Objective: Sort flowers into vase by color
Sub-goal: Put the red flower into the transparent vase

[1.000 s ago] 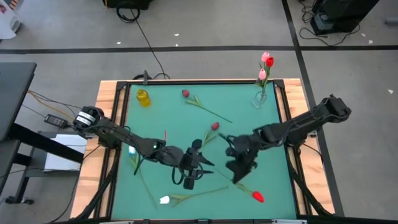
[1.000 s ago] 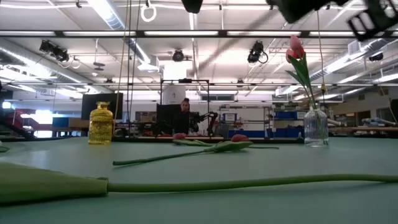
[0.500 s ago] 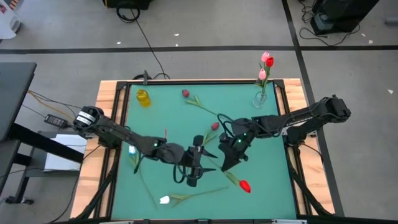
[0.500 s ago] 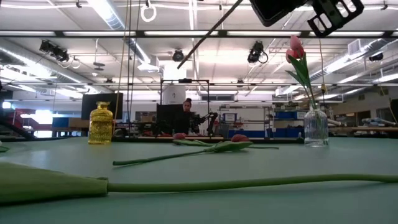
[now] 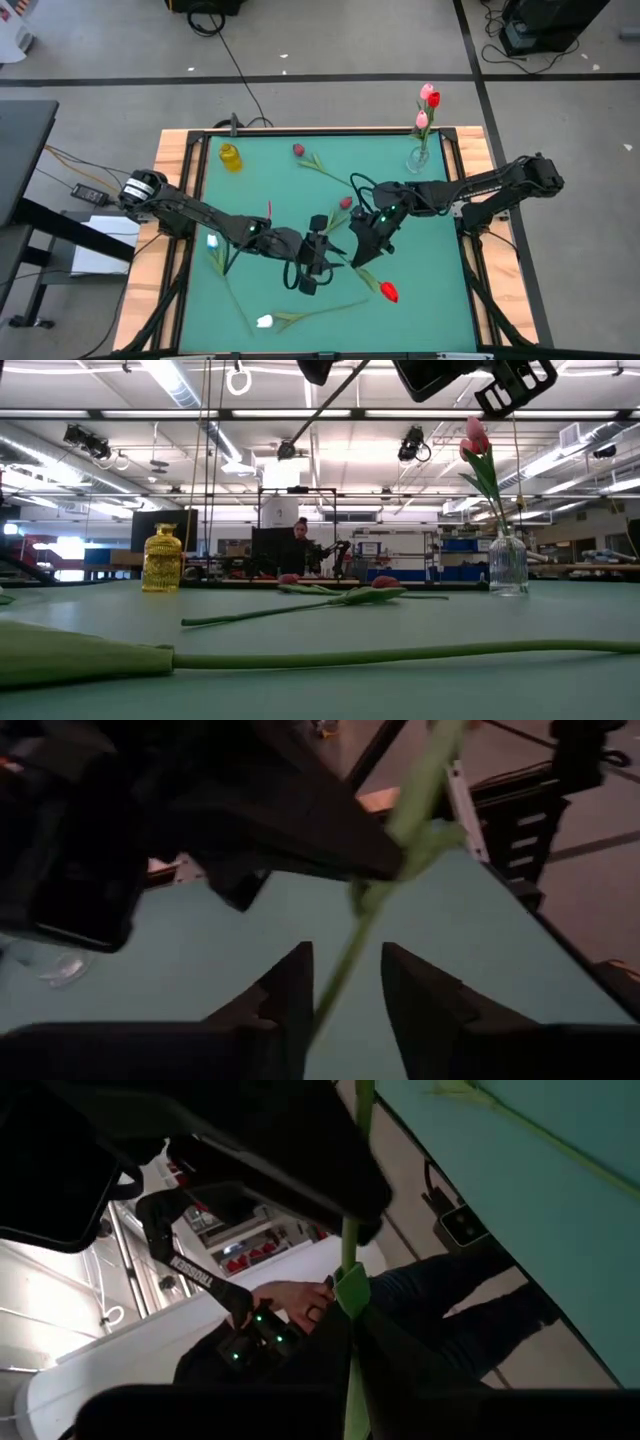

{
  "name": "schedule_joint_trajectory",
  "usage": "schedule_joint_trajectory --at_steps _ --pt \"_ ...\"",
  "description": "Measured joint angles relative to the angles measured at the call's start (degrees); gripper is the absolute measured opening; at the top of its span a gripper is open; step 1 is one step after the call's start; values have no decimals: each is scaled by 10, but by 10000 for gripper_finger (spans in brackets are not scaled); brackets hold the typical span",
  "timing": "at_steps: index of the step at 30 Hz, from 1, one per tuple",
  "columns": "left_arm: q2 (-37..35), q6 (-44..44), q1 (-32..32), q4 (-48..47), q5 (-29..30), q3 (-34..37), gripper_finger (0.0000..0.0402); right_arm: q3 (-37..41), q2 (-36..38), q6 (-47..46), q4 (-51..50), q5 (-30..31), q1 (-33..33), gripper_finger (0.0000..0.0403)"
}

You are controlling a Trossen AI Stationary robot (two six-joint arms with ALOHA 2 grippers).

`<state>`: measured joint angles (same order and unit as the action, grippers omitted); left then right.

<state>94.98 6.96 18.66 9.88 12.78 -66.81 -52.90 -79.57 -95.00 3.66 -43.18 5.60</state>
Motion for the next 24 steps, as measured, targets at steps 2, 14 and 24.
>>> schedule_joint_trajectory --at_steps 2,14,24 --pt "0 2 -3 -3 0 0 100 0 0 0 8 0 -1 30" --pt "0 4 -5 -33 -3 0 8 0 1 96 15 24 -5 67" --pt "-1 -3 -2 -72 -14 -1 5 0 12 228 78 1 -38 182"
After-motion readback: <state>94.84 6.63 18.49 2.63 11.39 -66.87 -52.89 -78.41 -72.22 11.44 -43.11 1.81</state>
